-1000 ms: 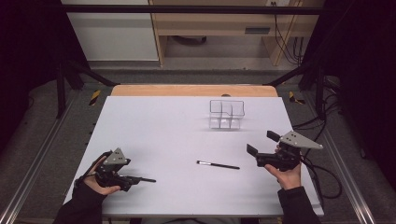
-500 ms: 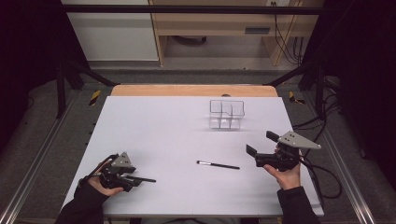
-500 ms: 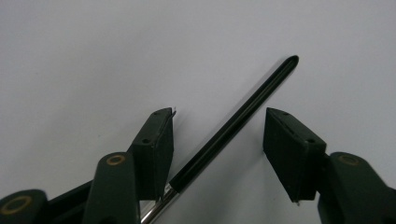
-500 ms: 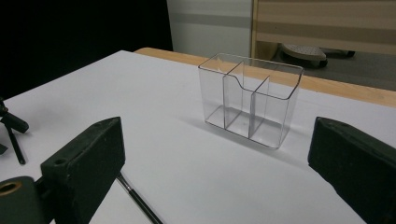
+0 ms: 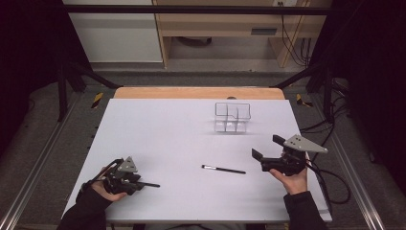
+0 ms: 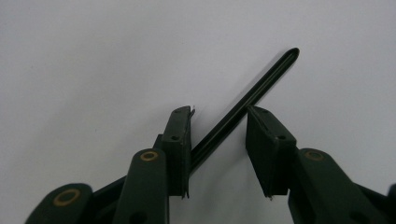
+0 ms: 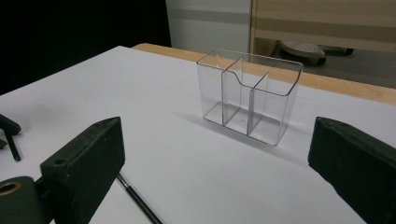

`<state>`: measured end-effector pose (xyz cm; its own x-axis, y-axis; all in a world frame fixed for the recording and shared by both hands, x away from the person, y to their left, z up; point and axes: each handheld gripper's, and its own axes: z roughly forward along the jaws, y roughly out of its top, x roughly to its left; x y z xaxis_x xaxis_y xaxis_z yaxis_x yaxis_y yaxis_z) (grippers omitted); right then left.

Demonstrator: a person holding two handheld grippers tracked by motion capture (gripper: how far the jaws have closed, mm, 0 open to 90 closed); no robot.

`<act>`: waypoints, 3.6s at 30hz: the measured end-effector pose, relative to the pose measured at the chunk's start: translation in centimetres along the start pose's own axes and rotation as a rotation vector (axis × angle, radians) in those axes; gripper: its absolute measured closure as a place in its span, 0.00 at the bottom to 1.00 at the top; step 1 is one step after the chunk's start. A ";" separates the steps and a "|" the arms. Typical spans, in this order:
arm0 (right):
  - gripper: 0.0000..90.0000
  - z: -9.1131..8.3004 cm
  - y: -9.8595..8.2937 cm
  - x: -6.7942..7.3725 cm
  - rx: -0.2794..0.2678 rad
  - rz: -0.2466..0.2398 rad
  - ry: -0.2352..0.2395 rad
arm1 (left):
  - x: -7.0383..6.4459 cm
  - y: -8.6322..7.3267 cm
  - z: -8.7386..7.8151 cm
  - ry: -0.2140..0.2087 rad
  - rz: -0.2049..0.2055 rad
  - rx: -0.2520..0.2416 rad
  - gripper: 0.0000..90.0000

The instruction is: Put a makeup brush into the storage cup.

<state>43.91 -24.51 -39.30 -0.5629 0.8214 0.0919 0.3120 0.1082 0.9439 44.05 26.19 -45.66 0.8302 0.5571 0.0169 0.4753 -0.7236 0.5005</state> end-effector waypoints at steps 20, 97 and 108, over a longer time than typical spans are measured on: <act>0.05 0.0 0.0 0.0 -0.001 0.006 0.001 | -0.1 0.3 -0.1 -0.019 -0.024 0.027 0.81; 0.05 0.1 0.2 -0.1 0.008 0.001 0.011 | -0.3 2.6 0.2 0.006 -0.029 0.205 0.80; 0.05 0.0 0.2 -0.1 0.010 0.000 0.009 | -0.3 2.4 0.2 -0.005 -0.051 0.188 0.92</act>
<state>44.09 -24.57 -39.09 -0.5700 0.8162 0.0946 0.3195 0.1141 0.9407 45.03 24.24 -44.67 0.8047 0.5937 -0.0086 0.5627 -0.7578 0.3304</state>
